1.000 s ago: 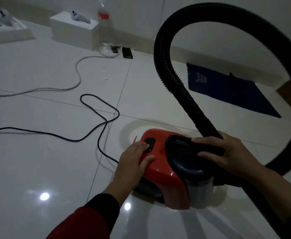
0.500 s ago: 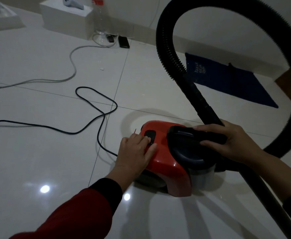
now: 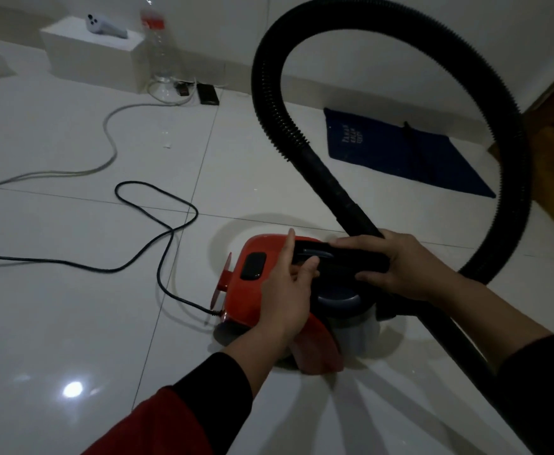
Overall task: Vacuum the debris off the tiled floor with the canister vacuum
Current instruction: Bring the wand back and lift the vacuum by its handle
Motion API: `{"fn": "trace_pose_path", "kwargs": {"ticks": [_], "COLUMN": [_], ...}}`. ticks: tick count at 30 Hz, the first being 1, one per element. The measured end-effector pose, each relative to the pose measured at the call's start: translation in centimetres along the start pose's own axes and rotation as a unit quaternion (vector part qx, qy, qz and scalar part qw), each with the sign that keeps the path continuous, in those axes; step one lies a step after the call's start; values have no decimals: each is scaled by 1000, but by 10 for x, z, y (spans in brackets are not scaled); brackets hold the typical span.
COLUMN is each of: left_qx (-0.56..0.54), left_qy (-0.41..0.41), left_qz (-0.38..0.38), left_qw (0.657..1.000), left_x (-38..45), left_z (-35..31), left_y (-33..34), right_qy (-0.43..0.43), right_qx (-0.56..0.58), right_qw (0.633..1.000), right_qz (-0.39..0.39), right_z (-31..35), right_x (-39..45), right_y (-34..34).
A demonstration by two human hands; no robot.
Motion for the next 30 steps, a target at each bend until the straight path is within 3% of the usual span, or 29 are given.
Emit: {"fn": "trace_pose_path", "kwargs": {"ticks": [7, 15, 24, 30], "left_qx": [-188, -268, -277, -303], "left_qy": [-24, -90, -118, -90], "left_qz": [-94, -128, -163, -207], "left_qw": [977, 950, 940, 926], "left_x": [14, 58, 124, 205], "left_z": [-10, -46, -232, -366], "left_y": [12, 26, 61, 66], "right_qy": [0, 19, 33, -35], "right_qx": [-9, 25, 97, 66], "right_qw": [1000, 999, 992, 988], "right_qz": [-13, 29, 80, 135], "right_z": [-13, -33, -37, -46], "right_x": [8, 22, 33, 99], "right_y": [1, -51, -246, -409]}}
Point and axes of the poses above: each hand's wrist, its own x-axis towards the middle knuckle, its own y-axis out of the palm, z = x × y, the point moved 4 cm from there along x, towards the middle knuckle, and after that the axes turned 13 degrees about z, right-handed, at the moved point
